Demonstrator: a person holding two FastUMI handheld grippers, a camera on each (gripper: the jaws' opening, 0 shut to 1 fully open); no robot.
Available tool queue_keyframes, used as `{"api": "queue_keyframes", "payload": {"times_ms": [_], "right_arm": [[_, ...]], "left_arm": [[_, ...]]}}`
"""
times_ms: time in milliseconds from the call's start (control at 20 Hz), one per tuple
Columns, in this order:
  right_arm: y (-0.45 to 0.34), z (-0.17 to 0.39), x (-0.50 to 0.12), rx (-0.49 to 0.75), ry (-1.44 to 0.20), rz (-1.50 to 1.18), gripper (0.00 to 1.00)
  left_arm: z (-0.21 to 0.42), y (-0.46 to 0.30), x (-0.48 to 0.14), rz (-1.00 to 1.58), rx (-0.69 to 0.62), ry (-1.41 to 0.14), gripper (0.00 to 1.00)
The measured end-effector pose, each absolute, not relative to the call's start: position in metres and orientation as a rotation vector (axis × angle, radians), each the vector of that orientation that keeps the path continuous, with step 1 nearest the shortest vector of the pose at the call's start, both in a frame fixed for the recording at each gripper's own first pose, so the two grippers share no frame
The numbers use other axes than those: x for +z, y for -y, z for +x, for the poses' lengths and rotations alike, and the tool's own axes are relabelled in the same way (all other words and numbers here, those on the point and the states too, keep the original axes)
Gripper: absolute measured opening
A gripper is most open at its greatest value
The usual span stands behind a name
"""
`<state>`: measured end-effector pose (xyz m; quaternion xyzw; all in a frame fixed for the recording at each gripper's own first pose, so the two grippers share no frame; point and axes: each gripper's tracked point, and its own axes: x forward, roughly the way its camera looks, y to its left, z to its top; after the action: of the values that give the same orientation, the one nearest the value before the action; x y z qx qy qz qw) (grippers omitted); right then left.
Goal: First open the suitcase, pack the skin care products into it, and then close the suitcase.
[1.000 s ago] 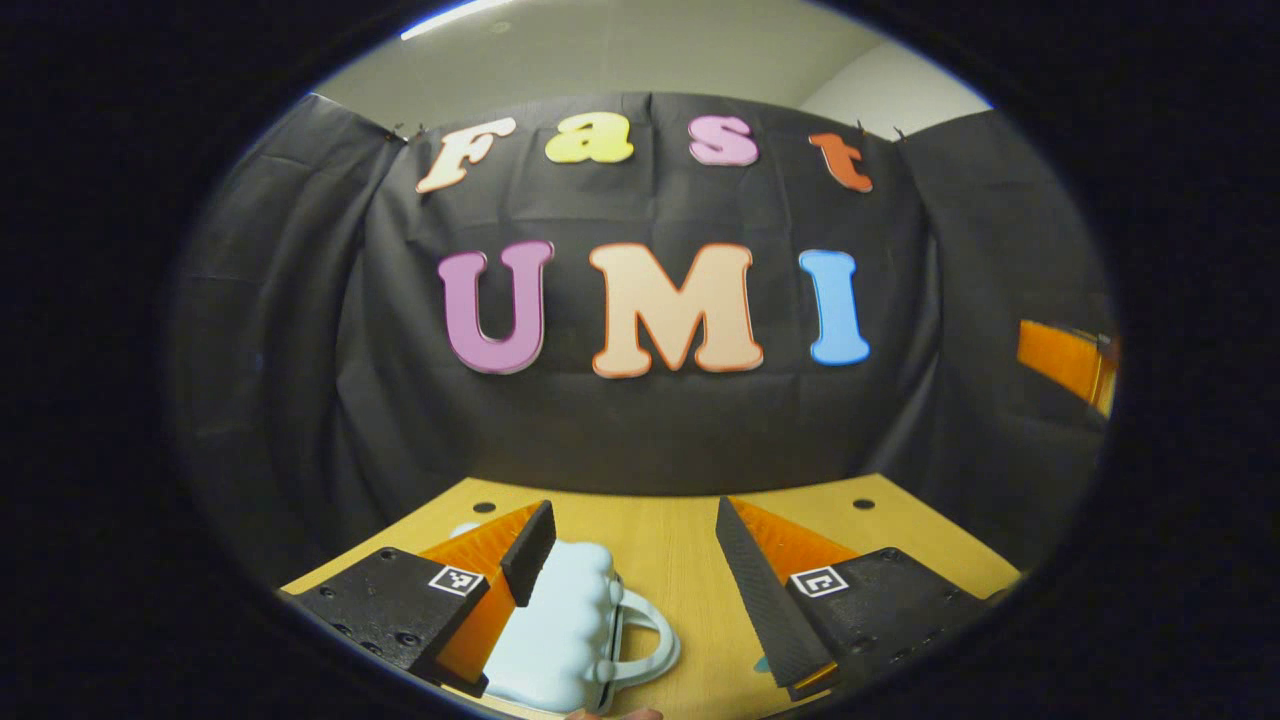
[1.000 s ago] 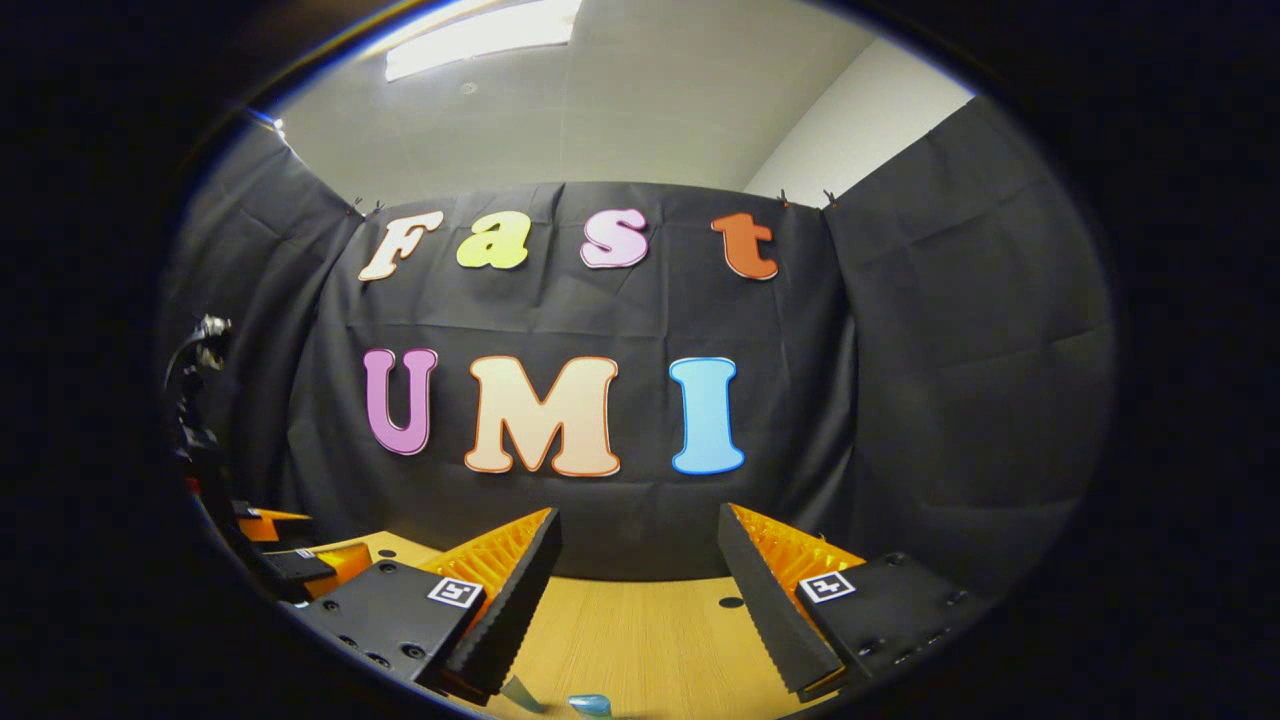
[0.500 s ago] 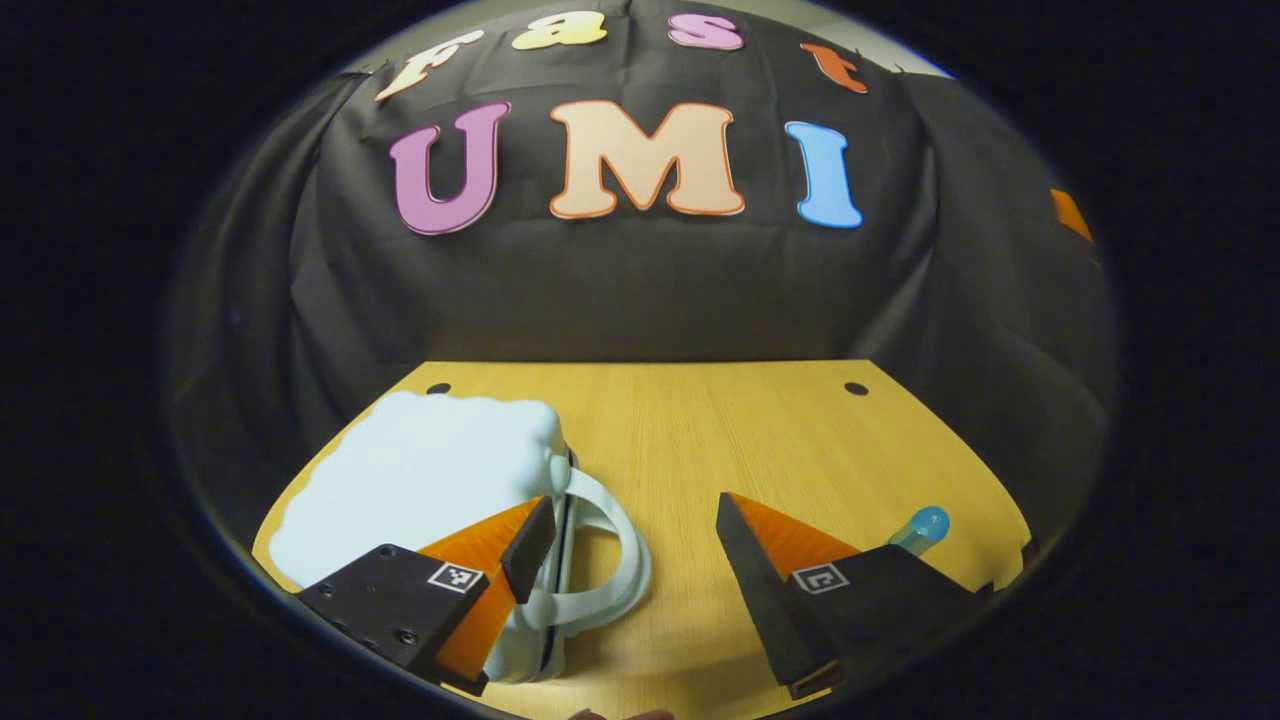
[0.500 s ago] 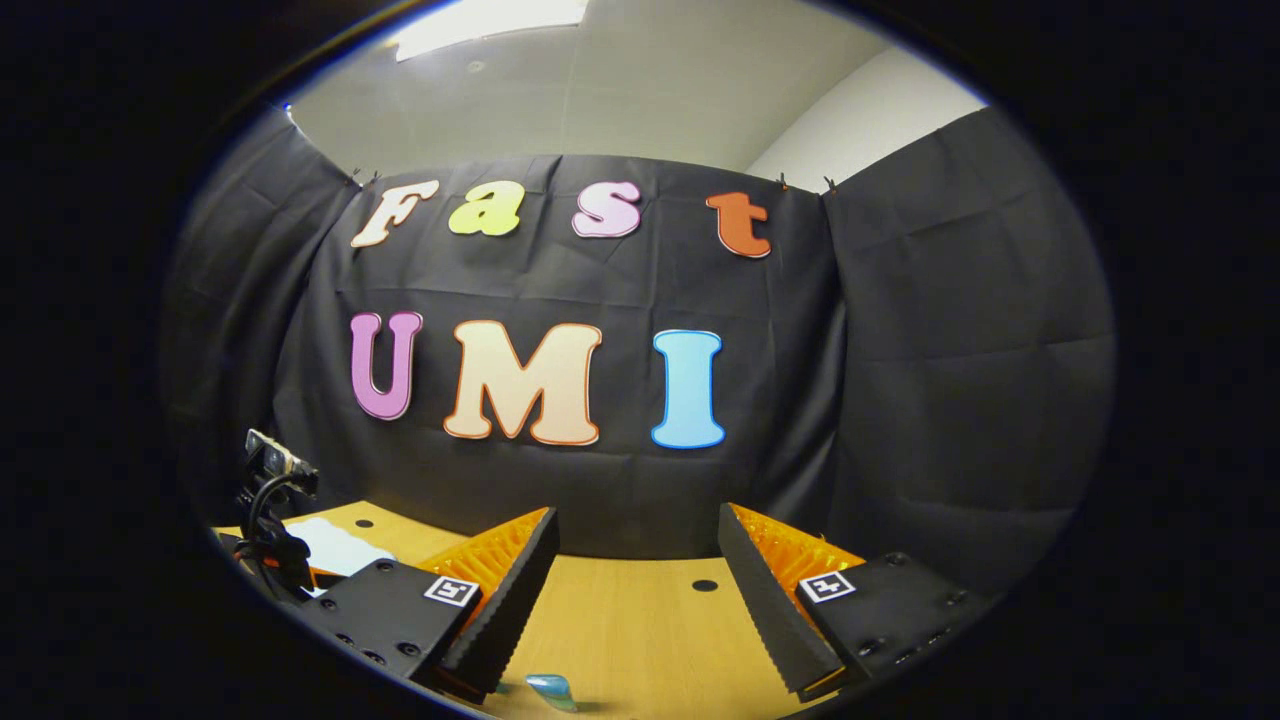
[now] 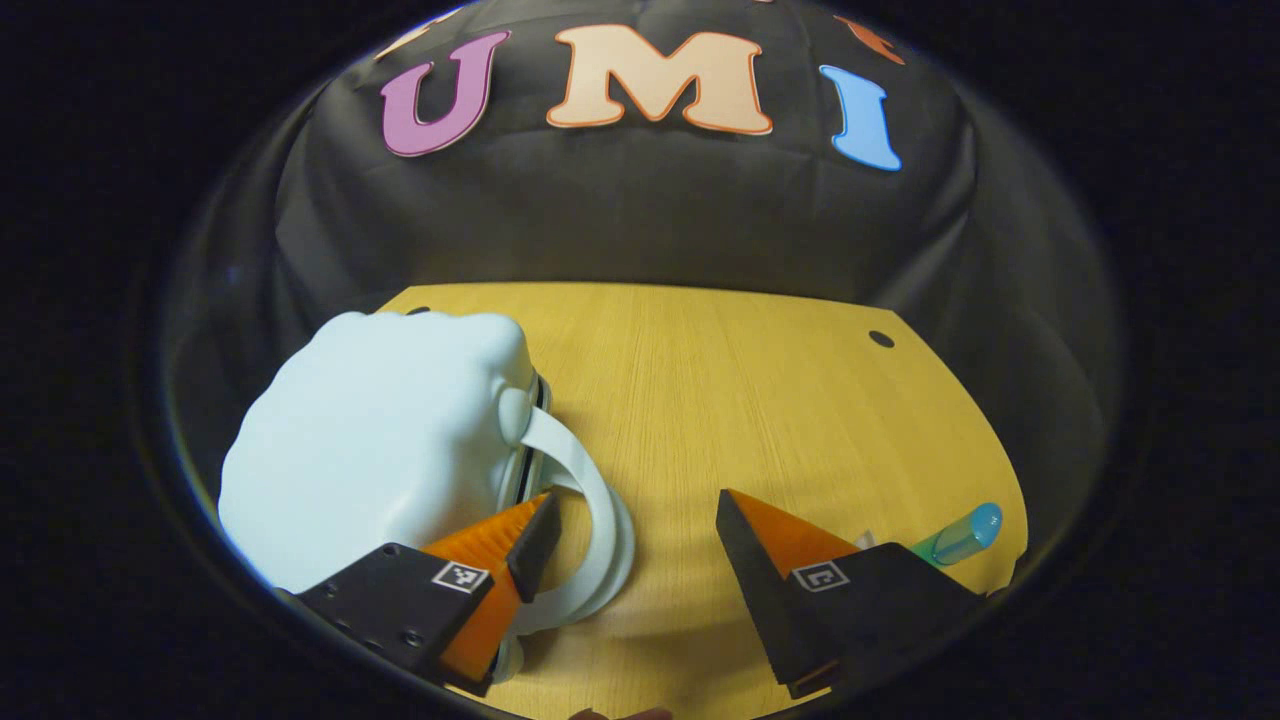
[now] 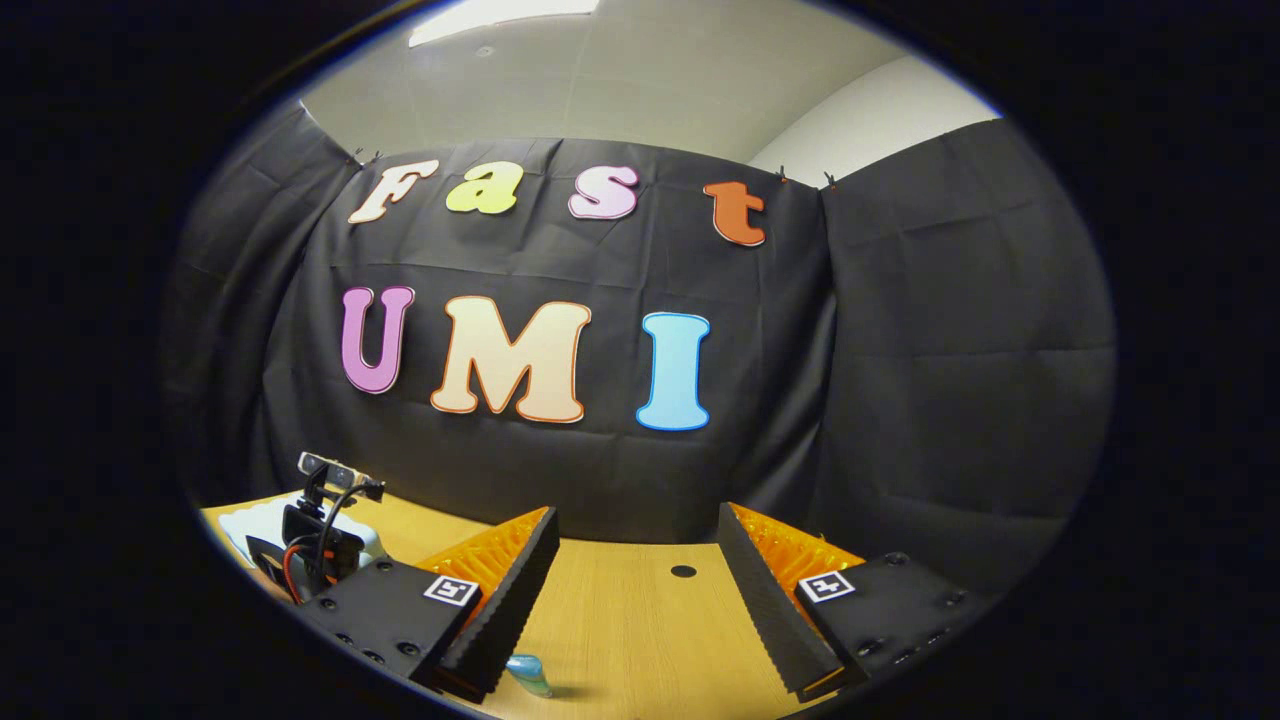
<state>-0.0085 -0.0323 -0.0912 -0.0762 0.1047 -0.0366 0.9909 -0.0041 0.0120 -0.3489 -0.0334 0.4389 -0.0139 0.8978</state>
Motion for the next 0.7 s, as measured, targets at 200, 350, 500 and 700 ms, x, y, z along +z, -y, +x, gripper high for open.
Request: {"api": "queue_keyframes", "payload": {"times_ms": [200,350,500,700], "right_arm": [[0.037,-0.010,-0.095,-0.084,-0.218,-0.160,1.00],[0.039,-0.011,-0.095,-0.087,-0.212,-0.158,1.00],[0.039,-0.011,-0.099,-0.076,-0.211,-0.143,1.00],[0.032,-0.008,-0.102,-0.047,-0.209,-0.123,1.00]], "left_arm": [[0.000,-0.007,-0.360,-0.077,-0.060,-0.950,0.92],[-0.005,-0.017,-0.368,-0.066,-0.036,-0.999,0.78],[-0.005,-0.029,-0.371,-0.054,-0.008,-1.034,0.11],[-0.001,-0.027,-0.353,-0.035,-0.011,-1.000,0.06]]}}
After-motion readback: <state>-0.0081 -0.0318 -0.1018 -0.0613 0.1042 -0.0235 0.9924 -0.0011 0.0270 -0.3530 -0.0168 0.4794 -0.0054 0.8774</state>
